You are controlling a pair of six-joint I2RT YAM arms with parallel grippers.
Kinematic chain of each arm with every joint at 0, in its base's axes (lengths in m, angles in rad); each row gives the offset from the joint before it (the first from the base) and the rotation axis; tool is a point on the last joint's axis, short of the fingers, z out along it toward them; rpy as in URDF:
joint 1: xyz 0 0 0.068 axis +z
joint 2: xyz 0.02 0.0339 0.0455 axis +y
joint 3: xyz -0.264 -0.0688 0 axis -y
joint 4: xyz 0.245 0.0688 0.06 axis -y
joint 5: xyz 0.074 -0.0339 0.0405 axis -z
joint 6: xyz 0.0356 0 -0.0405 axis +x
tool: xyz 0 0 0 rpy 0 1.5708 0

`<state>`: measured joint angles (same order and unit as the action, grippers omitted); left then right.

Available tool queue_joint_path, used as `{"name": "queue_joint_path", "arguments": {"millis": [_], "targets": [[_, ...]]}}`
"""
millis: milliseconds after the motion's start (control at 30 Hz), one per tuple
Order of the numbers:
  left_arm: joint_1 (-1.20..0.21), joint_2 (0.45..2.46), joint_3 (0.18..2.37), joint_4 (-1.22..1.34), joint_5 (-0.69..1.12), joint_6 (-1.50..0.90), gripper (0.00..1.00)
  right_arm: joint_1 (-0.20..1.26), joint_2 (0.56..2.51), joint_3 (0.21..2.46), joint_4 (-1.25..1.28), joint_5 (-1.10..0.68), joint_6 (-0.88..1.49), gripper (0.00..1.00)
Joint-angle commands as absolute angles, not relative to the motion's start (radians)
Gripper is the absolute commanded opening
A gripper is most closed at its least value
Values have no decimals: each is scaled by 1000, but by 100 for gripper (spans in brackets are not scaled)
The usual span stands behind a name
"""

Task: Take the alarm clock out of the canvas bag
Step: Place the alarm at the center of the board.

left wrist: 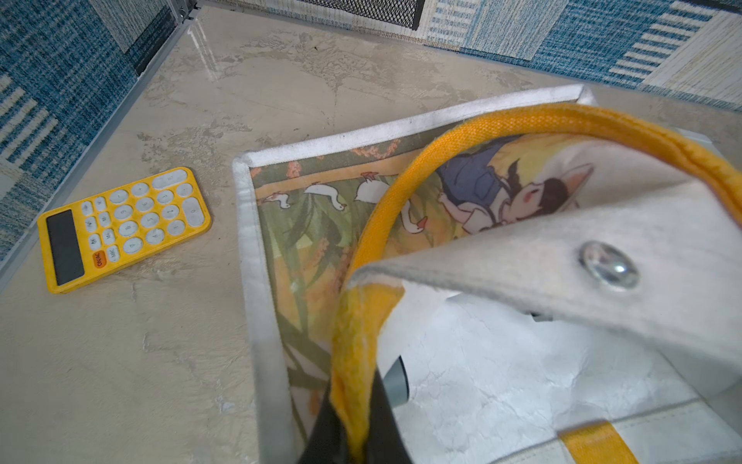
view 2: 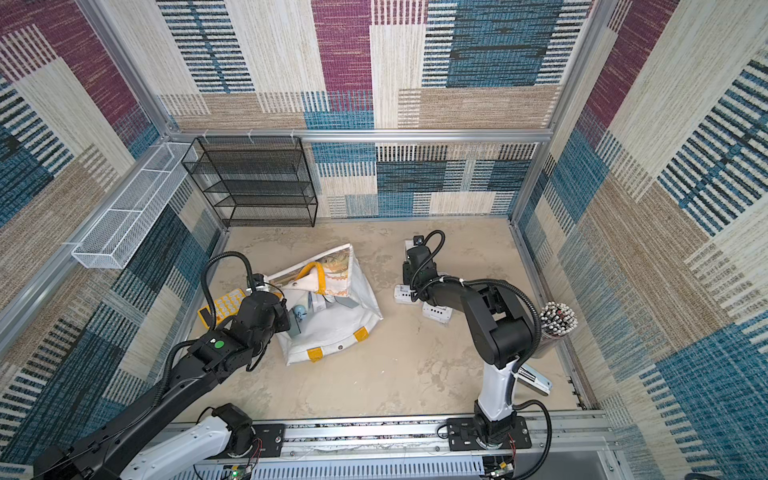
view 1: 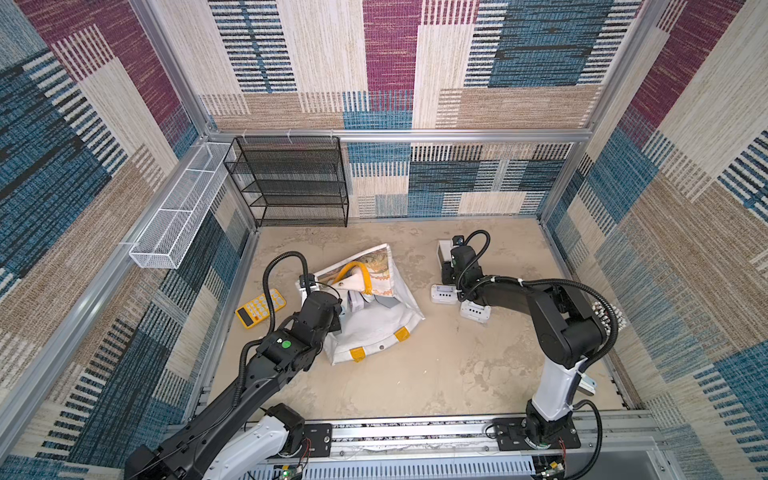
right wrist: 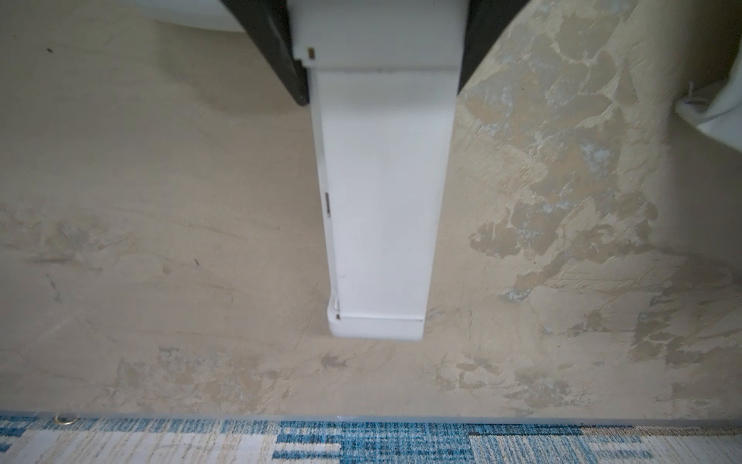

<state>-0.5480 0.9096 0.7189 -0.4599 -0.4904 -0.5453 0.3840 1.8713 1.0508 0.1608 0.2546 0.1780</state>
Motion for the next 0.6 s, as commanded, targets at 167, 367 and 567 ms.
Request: {"name": "queue_joint_path", "arguments": {"millis": [167, 367, 567], "targets": [[-545, 912, 727, -484, -506, -533, 0, 378, 1887, 1059, 170, 238, 178, 40], [-543, 913, 729, -482, -506, -533, 0, 379, 1869, 1033, 175, 231, 181, 53], [-544, 913, 727, -482, -506, -534, 0, 379, 1852, 1028, 158, 234, 182, 68]]}}
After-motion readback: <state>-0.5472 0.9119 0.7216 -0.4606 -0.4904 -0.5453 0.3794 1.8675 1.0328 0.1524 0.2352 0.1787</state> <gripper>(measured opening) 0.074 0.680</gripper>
